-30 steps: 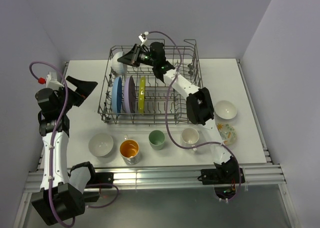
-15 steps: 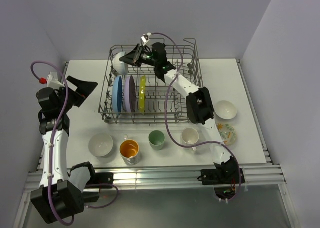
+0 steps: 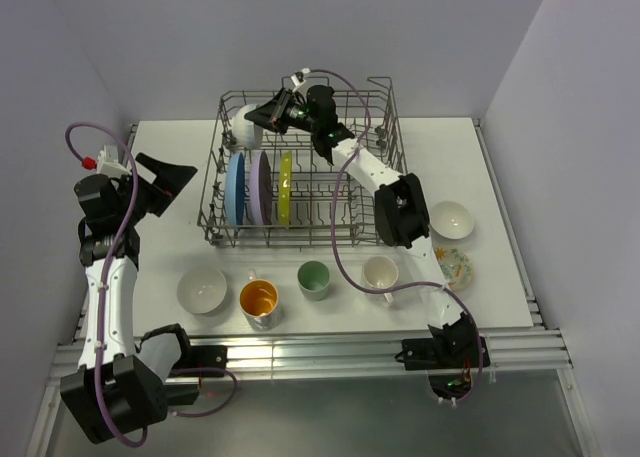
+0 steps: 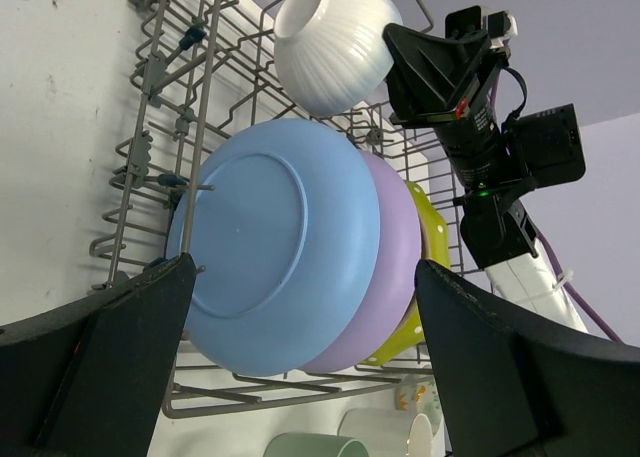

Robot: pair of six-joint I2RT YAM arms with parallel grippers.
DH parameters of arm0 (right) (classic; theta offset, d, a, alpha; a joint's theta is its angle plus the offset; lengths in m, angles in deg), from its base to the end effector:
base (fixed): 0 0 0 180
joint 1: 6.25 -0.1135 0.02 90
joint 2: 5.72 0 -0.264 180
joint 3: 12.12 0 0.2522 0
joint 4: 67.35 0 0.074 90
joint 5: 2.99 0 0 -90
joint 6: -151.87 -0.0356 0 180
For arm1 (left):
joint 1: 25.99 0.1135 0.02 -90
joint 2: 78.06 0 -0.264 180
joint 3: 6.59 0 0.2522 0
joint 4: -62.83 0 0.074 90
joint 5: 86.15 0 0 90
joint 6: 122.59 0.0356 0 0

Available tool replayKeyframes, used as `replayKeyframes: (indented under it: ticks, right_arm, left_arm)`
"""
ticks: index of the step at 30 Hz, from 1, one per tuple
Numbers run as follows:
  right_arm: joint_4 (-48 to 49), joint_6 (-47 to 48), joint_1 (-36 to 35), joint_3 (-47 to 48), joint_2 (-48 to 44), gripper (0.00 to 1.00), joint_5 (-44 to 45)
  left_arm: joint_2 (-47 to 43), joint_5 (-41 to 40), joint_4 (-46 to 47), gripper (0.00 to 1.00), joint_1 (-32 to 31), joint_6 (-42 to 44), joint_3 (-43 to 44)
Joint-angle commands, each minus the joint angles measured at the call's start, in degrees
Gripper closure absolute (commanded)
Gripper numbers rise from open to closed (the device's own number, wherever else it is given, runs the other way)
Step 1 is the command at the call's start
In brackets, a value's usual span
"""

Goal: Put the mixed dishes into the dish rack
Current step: Insert the bowl into the dish rack

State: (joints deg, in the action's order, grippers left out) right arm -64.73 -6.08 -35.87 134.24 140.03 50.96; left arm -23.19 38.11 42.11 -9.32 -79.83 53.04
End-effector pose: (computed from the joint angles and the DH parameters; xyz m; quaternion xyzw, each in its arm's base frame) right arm 0.5052 0.3113 0.2706 0.0020 0.6908 0.6599 0.2955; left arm 0.2154 0.0436 0.3219 -0.2534 0.7412 -0.3785 0.4930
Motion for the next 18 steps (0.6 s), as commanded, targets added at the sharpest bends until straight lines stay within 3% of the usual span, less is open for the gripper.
replayKeyframes:
  ticks: [1,18]
  right_arm:
    - [4.6,-2.1,0.3,0.6,0.2,1.00,0.6]
    - [-2.8,-10.0,-0.5,-0.6,0.1,1.00,5.3]
  left_arm:
    - [0.0,0.3,0.9,0.01,-0.2,1.4,0.9]
    - [4.9,1.8,-0.7,0.01,-0.2,2.8,4.9]
